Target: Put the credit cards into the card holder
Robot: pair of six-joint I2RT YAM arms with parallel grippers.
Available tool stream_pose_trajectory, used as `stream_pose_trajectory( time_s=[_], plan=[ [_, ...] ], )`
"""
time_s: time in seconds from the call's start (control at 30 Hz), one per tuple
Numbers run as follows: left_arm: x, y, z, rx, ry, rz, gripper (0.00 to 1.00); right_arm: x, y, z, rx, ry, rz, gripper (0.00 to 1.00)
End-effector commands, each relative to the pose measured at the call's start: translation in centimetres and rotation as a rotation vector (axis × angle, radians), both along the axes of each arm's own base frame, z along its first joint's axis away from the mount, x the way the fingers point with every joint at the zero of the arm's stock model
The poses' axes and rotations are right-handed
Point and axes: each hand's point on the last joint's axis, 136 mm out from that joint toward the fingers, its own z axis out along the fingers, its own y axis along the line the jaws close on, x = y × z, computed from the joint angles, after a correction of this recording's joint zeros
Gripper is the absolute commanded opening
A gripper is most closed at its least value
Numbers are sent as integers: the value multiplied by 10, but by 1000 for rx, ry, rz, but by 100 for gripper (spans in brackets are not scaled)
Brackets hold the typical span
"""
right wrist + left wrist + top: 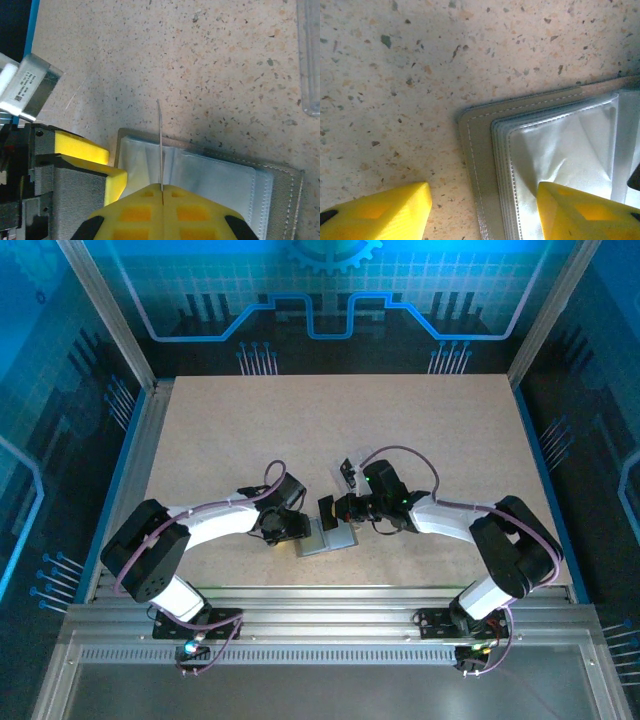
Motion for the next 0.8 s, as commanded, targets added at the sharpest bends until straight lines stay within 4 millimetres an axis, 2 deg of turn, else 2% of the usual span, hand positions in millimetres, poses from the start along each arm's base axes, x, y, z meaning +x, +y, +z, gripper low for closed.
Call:
stream_pose_trajectory(
  time_s=[0.0, 0.3, 0.77],
  plan=[
    [-4, -2, -15, -3, 24, 9, 59, -7, 6, -8, 16, 29, 10, 0],
    [-7, -1, -20, -2, 34, 13, 58, -8, 12, -12, 39, 65, 20, 0],
    [-10, -1, -27, -9, 43, 18, 58, -8, 12, 0, 49, 61, 16, 0]
  ],
)
